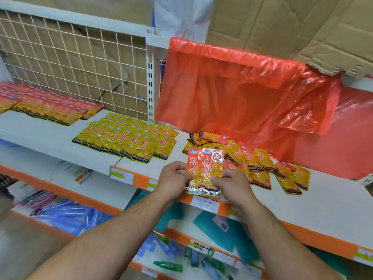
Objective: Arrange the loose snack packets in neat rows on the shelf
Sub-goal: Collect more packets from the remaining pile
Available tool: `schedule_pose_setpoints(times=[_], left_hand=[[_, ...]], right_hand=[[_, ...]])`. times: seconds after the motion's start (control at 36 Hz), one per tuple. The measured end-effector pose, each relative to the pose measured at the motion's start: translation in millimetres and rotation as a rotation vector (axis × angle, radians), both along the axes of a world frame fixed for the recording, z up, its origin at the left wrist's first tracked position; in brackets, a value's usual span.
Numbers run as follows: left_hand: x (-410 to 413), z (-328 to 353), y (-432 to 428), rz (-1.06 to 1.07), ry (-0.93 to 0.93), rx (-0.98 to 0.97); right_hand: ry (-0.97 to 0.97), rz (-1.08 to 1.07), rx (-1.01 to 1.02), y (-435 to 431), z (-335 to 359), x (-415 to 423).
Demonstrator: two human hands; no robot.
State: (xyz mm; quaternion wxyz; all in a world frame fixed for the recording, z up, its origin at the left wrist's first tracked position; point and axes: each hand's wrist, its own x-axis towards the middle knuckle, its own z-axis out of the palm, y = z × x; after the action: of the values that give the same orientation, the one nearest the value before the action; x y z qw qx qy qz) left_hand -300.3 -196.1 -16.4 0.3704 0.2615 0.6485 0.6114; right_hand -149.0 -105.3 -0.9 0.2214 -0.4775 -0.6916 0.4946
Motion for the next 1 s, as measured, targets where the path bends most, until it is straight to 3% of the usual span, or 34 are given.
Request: schedule_pose_setpoints(times=[0.58, 1.0], left_hand=[[-274.2, 6.4, -208.5, 0.296, -0.077, 0.007], [-424.5, 4.5, -244.3, 0.545, -0.044, -0.096]], right_hand=[[0.131, 0.24, -0.078, -173.9, 3.3, -298.8], [0.148, 0.439, -0.126, -186.1, -10.2, -474.9]])
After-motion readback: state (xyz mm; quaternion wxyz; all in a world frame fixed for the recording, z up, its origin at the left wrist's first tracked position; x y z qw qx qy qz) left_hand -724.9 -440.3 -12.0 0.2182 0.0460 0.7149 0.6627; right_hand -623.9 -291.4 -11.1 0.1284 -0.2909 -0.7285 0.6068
